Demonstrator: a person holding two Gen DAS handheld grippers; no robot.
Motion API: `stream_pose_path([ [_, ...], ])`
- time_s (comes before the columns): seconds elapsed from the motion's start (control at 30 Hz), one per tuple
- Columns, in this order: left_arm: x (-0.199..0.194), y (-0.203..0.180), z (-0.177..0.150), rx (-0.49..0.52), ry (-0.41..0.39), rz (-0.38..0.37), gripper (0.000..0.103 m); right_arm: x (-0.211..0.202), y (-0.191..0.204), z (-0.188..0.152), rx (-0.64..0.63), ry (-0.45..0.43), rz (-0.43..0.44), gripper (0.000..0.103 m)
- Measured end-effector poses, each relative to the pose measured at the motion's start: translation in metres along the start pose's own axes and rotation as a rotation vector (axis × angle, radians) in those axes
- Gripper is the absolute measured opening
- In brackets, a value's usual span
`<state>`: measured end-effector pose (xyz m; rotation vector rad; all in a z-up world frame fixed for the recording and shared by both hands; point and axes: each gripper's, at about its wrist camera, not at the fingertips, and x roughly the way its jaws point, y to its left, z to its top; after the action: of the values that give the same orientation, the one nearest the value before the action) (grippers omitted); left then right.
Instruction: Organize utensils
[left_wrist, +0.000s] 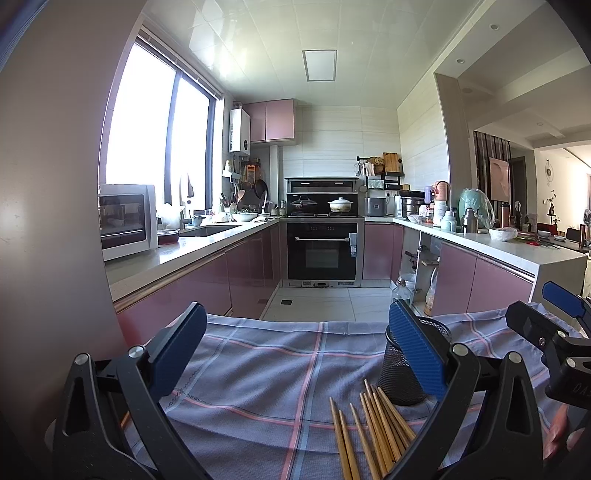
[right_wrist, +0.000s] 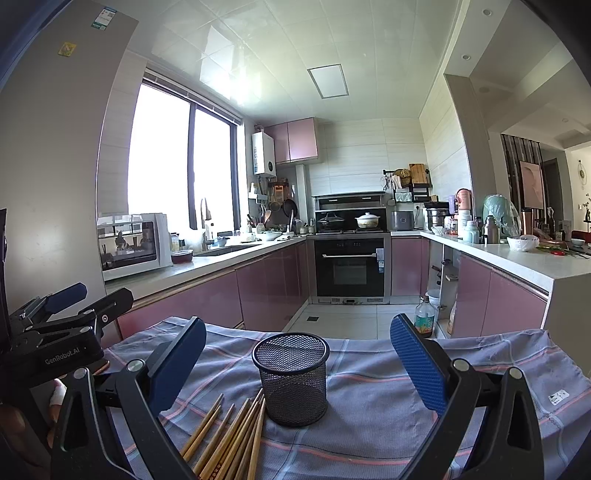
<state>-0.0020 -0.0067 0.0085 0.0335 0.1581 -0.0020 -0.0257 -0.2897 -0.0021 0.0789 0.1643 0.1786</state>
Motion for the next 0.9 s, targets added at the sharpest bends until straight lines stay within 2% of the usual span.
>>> stream_pose_path([
  [0.9, 0.0021, -0.0034, -0.0009, 0.001, 0.003, -0.003, 0.097, -0.0023, -0.0007, 0.002, -0.001, -0.001, 0.004, 0.097],
])
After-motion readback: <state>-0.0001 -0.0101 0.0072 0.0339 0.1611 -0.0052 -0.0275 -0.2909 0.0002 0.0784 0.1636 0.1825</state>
